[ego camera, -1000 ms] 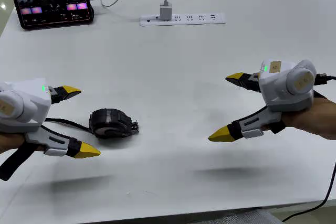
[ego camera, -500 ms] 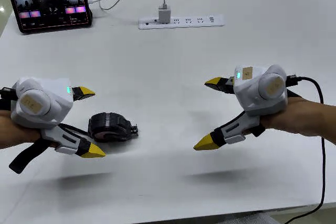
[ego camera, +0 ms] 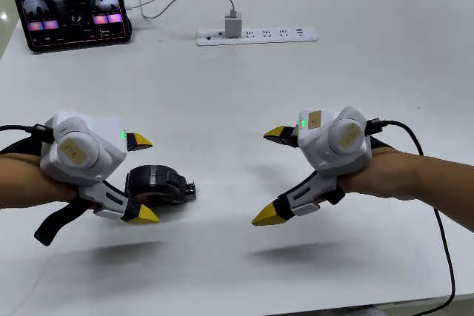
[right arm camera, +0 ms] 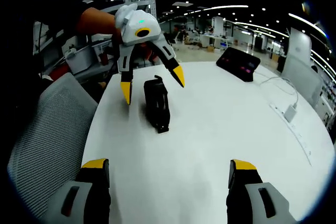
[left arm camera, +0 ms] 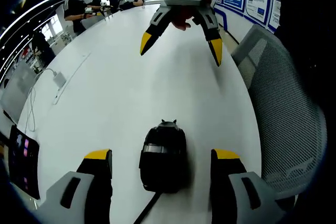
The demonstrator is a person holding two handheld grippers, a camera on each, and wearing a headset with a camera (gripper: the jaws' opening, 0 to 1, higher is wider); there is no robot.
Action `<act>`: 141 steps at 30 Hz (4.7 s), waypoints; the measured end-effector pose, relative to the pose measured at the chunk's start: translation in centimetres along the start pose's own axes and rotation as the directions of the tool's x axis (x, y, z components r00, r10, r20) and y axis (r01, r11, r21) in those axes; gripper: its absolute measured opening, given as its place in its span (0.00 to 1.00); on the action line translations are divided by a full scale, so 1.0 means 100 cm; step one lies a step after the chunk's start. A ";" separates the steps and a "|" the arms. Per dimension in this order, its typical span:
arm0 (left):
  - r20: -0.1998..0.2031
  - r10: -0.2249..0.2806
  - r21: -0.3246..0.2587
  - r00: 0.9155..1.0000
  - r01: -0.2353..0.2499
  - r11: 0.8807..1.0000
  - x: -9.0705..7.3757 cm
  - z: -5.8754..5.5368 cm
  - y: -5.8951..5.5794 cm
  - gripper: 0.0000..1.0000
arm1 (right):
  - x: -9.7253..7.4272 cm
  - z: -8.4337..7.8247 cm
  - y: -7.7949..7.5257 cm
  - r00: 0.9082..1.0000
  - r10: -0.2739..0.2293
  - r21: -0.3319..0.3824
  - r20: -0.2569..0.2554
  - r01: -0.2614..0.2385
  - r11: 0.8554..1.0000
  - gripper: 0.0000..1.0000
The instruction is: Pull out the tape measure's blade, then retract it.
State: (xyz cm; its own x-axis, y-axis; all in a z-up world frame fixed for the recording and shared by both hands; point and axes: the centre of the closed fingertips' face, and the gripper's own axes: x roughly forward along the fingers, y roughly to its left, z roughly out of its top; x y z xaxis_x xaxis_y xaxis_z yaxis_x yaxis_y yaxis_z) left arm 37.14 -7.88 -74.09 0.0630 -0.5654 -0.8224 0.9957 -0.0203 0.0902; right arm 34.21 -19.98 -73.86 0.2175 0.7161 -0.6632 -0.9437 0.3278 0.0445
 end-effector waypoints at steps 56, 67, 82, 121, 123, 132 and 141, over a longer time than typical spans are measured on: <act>-0.142 -0.037 0.040 0.989 0.043 0.998 0.019 -0.010 -0.002 0.32 | 0.095 0.026 0.008 0.987 0.124 -0.118 -0.101 -0.135 0.984 0.23; -0.142 -0.028 0.038 0.989 0.034 0.999 0.019 -0.011 -0.003 0.32 | 0.108 0.024 0.012 0.985 0.116 -0.166 -0.131 -0.137 0.976 0.14; -0.142 -0.018 0.041 0.990 0.024 0.999 0.019 -0.011 -0.002 0.32 | 0.109 0.024 0.013 0.982 0.133 -0.133 -0.137 -0.152 0.979 0.08; -0.148 -0.010 0.046 0.989 0.017 0.999 0.020 -0.013 -0.002 0.32 | 0.090 0.008 0.007 0.986 0.111 -0.129 -0.128 -0.127 0.983 0.08; -0.147 -0.009 0.052 0.989 0.017 0.999 0.020 -0.013 -0.002 0.32 | 0.089 0.008 0.007 0.986 0.112 -0.123 -0.125 -0.127 0.984 0.08; -0.146 -0.007 0.053 0.989 0.015 0.998 0.021 -0.014 -0.001 0.32 | 0.085 0.005 0.007 0.985 0.111 -0.122 -0.131 -0.127 0.984 0.08; -0.148 -0.007 0.052 0.989 0.015 0.999 0.021 -0.014 -0.001 0.32 | 0.081 0.003 0.006 0.985 0.107 -0.123 -0.133 -0.123 0.985 0.08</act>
State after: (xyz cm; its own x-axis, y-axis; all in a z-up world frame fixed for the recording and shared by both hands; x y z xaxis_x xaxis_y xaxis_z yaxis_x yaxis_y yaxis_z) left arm 37.28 -7.90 -76.65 0.0652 -0.4368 -0.8972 0.9917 -0.0716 0.1069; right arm 35.47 -13.77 -78.99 0.0806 0.6583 -0.7484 -0.9868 0.1586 0.0333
